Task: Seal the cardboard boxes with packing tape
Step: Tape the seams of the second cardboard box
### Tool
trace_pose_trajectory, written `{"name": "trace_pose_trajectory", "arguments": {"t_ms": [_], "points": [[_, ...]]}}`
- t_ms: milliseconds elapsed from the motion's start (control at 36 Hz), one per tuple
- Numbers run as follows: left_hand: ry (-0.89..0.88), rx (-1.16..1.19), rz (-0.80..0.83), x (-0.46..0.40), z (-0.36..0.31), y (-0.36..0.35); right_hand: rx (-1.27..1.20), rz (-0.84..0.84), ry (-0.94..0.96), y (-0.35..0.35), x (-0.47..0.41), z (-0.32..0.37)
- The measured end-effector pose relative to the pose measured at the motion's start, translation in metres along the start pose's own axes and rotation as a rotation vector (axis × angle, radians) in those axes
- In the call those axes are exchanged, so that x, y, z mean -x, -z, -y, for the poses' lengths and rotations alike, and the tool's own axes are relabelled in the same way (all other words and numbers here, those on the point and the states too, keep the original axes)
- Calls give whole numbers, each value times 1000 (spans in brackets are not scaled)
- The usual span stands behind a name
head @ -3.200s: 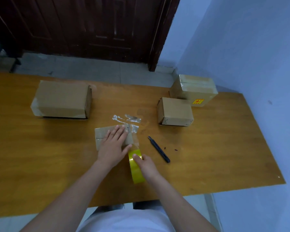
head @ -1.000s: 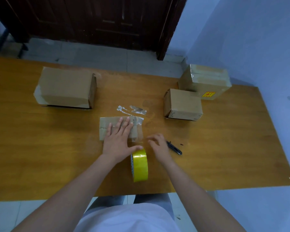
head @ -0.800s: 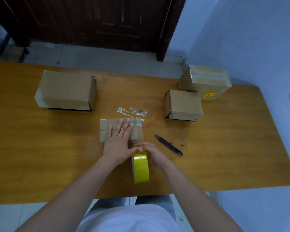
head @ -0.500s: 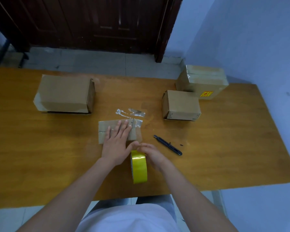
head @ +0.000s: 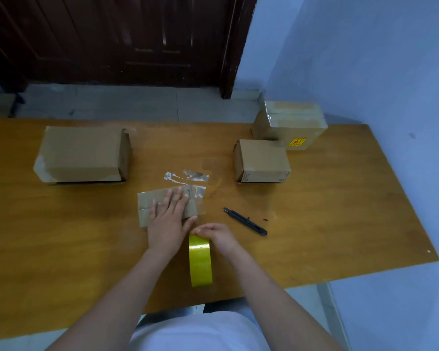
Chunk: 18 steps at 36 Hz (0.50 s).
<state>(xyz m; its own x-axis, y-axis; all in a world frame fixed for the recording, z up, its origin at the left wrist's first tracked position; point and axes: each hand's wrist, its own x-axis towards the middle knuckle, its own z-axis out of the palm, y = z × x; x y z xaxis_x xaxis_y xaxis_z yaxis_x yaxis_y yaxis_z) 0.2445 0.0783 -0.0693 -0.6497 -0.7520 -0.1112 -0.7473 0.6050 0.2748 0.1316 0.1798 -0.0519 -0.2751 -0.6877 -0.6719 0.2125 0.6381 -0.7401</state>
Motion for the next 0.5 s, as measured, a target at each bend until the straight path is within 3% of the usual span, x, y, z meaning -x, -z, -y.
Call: {"name": "trace_pose_trajectory", "arguments": {"t_ms": [278,500], "points": [[-64,-18,-57,-3,10,-3,-59,-94,-39,24,5,-9],[-106,-59,-61,-2,23,-2,547,237,-353,47,-6,-2]]}}
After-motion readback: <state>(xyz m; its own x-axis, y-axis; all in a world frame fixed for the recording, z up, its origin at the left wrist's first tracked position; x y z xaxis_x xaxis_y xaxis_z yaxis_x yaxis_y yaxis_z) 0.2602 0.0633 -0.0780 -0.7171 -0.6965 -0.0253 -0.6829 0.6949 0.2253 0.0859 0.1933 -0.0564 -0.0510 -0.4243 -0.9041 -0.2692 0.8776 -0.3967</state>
